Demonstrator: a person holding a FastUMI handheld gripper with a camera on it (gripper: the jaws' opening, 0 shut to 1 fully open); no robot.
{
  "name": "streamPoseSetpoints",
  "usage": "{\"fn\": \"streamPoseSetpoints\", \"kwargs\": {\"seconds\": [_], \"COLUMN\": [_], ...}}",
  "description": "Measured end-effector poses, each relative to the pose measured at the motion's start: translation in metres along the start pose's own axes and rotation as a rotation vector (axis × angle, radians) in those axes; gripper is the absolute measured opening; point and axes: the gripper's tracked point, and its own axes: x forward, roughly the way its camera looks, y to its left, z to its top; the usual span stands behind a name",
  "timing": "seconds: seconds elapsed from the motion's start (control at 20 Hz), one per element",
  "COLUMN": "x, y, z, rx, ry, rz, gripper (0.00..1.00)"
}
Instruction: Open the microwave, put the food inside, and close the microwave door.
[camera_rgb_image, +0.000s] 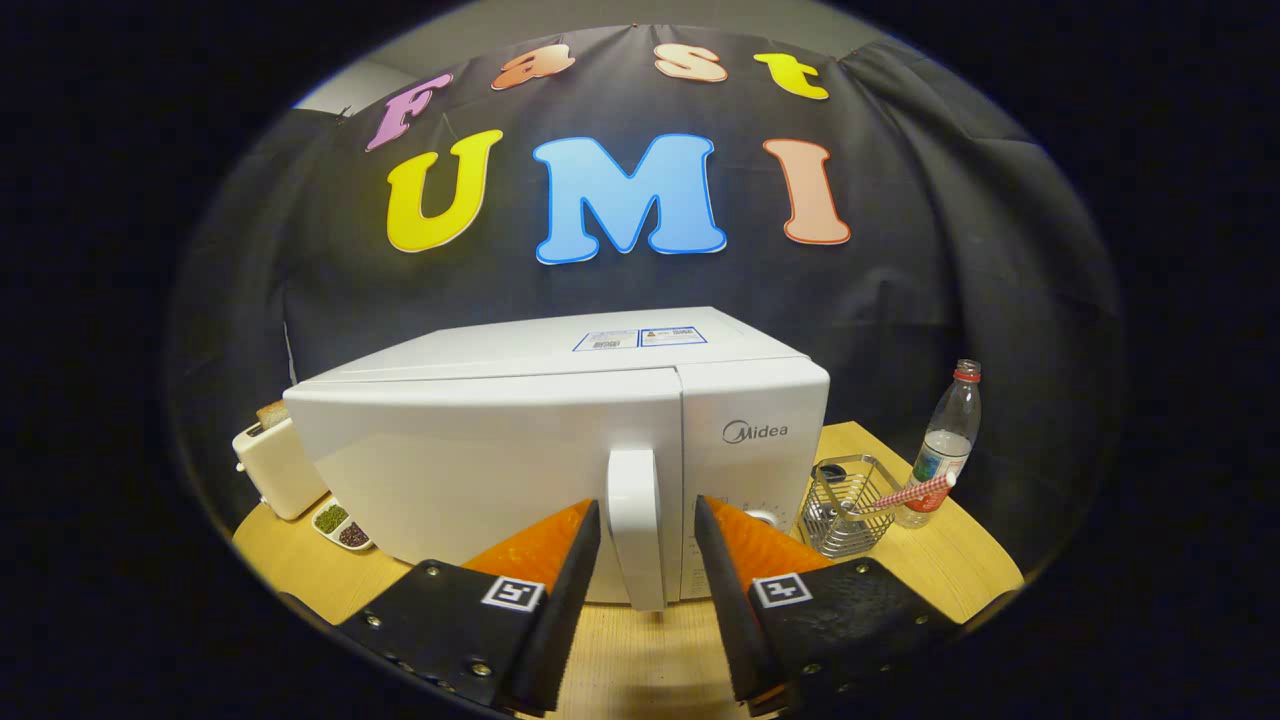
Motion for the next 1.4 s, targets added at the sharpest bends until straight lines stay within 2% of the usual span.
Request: {"fn": "streamPoseSetpoints", "kwargs": {"seconds": [0.1,0.15,0.25,0.3,0.4,0.45,0.5,0.55,0.7,0.8,1.1,1.4], "x": [0.005,0.007,0.019,0.028,0.011,0.011,0.010,0.008,-0.004,-0.022,-0.059,-0.097], "y": [0.004,0.007,0.007,0.007,0.006,0.007,0.007,0.008,0.011,0.014,0.026,0.045], "z": [-0.001,-0.004,-0.010,-0.007,-0.007,-0.006,-0.009,-0.008,-0.013,-0.017,-0.031,-0.045], "rx": [0.017,0.012,-0.008,-0.023,-0.049,-0.054,-0.072,-0.087,-0.083,-0.136,-0.097,-0.060], "ry": [0.009,0.019,0.030,0.030,0.031,0.030,0.041,0.044,0.071,0.054,0.103,0.128], "rz": [0.016,0.020,0.006,-0.001,-0.006,-0.009,-0.005,0.009,0.045,0.045,0.036,0.044], "gripper": [0.51,0.41,0.42,0.27,0.27,0.17,0.17,0.12,0.12,0.12,0.12,0.20]}}
